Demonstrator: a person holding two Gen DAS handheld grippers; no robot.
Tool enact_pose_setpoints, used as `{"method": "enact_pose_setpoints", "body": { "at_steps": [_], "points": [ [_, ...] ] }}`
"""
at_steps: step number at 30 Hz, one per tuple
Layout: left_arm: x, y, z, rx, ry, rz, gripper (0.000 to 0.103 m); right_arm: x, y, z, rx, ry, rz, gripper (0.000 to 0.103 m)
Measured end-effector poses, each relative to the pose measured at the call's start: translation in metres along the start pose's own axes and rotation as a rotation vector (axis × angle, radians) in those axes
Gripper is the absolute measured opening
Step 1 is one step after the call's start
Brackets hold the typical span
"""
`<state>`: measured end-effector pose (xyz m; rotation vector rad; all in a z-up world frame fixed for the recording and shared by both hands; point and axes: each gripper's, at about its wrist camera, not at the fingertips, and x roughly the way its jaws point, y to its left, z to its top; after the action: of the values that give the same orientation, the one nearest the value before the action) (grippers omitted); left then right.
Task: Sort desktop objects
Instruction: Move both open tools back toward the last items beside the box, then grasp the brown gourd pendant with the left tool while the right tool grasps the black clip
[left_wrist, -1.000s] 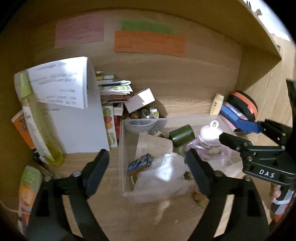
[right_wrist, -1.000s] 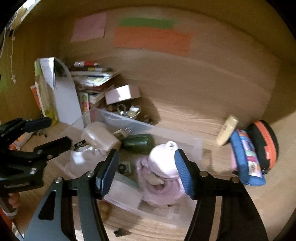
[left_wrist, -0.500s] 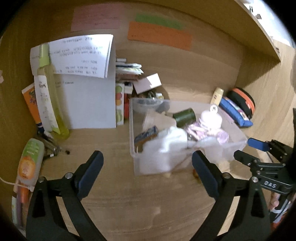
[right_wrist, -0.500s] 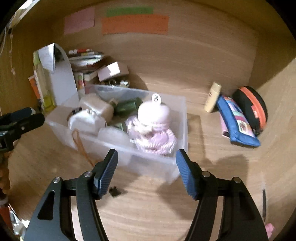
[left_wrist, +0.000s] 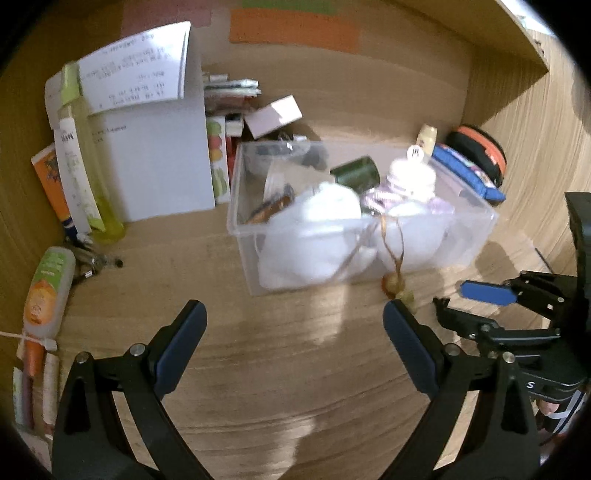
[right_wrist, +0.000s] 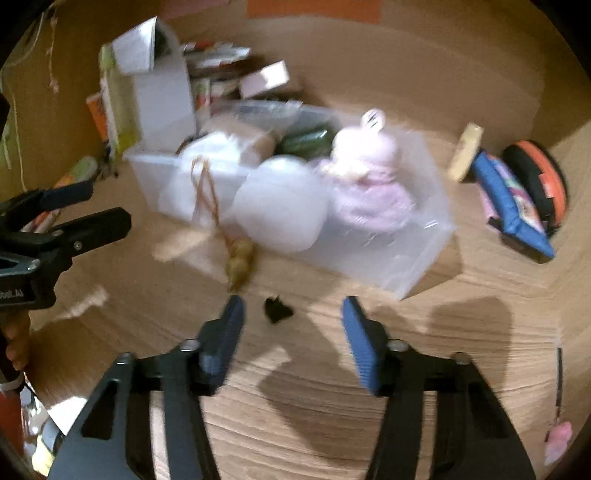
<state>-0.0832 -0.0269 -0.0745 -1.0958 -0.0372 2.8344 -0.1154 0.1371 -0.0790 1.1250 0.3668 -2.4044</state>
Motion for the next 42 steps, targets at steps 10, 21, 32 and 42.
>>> {"method": "enact_pose_setpoints", "body": {
  "at_steps": [10, 21, 32, 42],
  "points": [
    [0.025, -0.041, 0.003, 0.091, 0.069, -0.012, 0.097, 0.009, 0.000, 0.000, -0.003, 0.013, 0.062, 0.017],
    [0.053, -0.073, 0.007, 0.084, 0.135, -0.008, 0.084, -0.013, -0.054, -0.011, 0.078, -0.034, 0.094, 0.017],
    [0.071, -0.092, 0.015, 0.063, 0.163, 0.022, 0.031, -0.037, -0.084, -0.018, 0.121, -0.100, 0.139, 0.017],
    [0.060, -0.086, 0.010, 0.057, 0.142, 0.024, 0.018, -0.042, -0.078, -0.014, 0.117, -0.127, 0.164, 0.017]
  ]
}}
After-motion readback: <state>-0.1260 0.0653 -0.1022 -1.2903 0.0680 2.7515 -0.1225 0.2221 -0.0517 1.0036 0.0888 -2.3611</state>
